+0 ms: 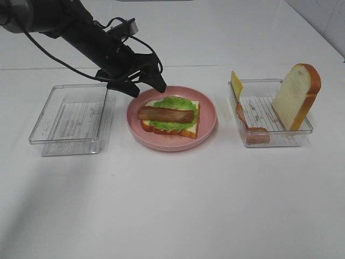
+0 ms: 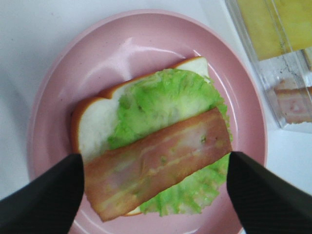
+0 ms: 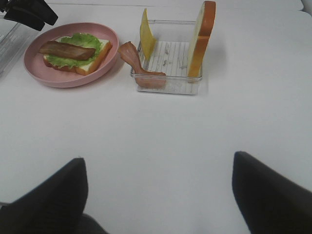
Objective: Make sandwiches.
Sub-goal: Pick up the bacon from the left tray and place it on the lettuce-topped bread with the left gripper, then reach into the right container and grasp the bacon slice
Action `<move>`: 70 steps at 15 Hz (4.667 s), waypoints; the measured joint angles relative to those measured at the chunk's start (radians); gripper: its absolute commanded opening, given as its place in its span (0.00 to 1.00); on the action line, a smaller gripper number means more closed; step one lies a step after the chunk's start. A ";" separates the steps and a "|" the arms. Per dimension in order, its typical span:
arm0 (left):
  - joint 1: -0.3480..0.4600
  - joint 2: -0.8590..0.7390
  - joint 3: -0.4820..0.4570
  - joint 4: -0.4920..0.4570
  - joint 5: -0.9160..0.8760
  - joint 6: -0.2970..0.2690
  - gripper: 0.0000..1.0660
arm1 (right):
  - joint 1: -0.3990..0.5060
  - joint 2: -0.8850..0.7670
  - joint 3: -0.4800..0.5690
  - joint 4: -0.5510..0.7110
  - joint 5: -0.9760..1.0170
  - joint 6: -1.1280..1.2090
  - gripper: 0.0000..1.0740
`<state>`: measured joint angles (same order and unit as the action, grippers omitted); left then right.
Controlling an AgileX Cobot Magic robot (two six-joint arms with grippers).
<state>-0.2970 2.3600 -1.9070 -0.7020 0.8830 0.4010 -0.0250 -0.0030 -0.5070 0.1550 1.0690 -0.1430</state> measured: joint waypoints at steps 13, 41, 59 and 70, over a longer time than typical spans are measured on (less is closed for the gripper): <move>0.000 -0.571 0.006 0.772 0.324 -0.421 0.79 | 0.000 0.000 0.000 0.000 0.000 0.000 0.73; 0.000 -2.250 1.393 0.791 0.146 -0.490 0.79 | 0.000 1.067 -0.487 0.052 -0.092 -0.004 0.70; 0.000 -2.364 1.403 0.791 0.171 -0.490 0.79 | 0.284 1.961 -1.077 0.023 0.030 0.155 0.59; 0.000 -2.365 1.403 0.791 0.171 -0.490 0.79 | 0.284 2.103 -1.087 0.005 -0.065 0.155 0.47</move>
<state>-0.2970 -0.0050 -0.5040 0.0890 1.0540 -0.0890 0.2590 2.1000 -1.5940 0.1600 1.0040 0.0120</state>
